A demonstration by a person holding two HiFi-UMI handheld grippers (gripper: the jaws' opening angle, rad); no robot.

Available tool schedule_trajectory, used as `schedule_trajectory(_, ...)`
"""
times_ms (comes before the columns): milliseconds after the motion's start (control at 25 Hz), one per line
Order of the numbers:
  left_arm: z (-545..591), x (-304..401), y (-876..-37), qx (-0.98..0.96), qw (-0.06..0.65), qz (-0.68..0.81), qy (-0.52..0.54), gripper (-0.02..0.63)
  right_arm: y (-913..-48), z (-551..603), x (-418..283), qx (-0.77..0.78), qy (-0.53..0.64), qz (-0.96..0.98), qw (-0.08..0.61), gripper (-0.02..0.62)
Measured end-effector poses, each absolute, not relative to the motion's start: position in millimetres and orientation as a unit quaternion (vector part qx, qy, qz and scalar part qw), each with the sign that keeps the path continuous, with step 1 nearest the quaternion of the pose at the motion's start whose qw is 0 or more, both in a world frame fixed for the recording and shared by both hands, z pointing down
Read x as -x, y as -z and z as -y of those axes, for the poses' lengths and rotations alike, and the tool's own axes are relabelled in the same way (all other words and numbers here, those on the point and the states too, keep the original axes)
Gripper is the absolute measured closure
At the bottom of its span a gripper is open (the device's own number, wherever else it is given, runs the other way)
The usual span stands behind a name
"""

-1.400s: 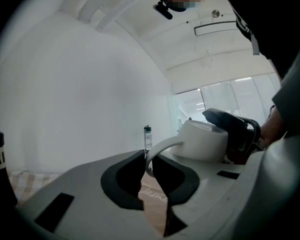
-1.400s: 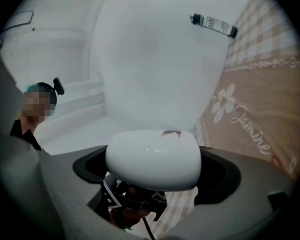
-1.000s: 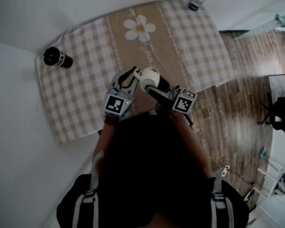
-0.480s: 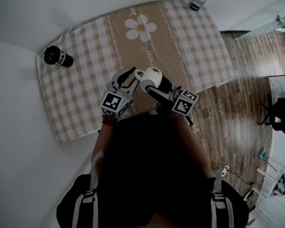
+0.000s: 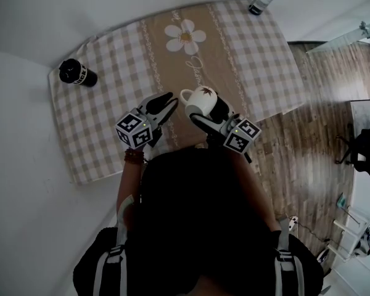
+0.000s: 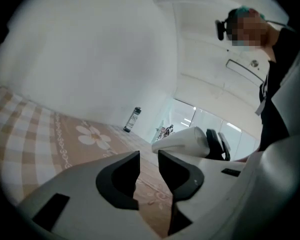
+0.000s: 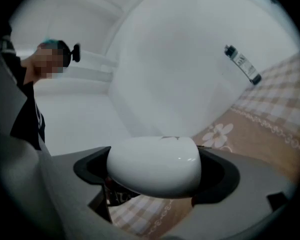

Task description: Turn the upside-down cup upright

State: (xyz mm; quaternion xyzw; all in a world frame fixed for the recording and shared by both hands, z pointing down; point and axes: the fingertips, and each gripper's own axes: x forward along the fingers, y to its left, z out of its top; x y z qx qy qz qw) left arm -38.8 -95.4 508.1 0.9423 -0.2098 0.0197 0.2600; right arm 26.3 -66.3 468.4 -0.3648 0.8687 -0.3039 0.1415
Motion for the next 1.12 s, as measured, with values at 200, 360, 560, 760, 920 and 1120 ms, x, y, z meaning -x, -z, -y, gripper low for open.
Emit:
schedule_trajectory(200,104,51,-500,-0.935,0.293,0.200,-0.003,0.486,-475,57,-14,0.397,0.188,-0.898,0.035,0.086)
schedule_trajectory(360,95,39,-517,-0.935,0.303,0.173,-0.055,0.483,-481,53,-2,0.409,0.113,-0.905,-0.031,0.089)
schedule_trajectory(560,93,39,-535,-0.926,0.326,0.168,-0.087,0.477,-495,45,11,0.389,-0.026,-0.905,-0.167,0.089)
schedule_trajectory(760,87,31,-548,-0.932,0.291,0.166,-0.138,0.477,-507,31,31,0.362,-0.106,-0.896,-0.234,0.087)
schedule_trajectory(920,84,24,-557,-0.934,0.275,0.160,-0.164,0.486,-510,28,38,0.344,-0.126,-0.896,-0.250,0.087)
schedule_trajectory(1120,84,18,-566,-0.931,0.285,0.150,-0.172,0.477,-511,26,41,0.332,-0.138,-0.898,-0.253,0.089)
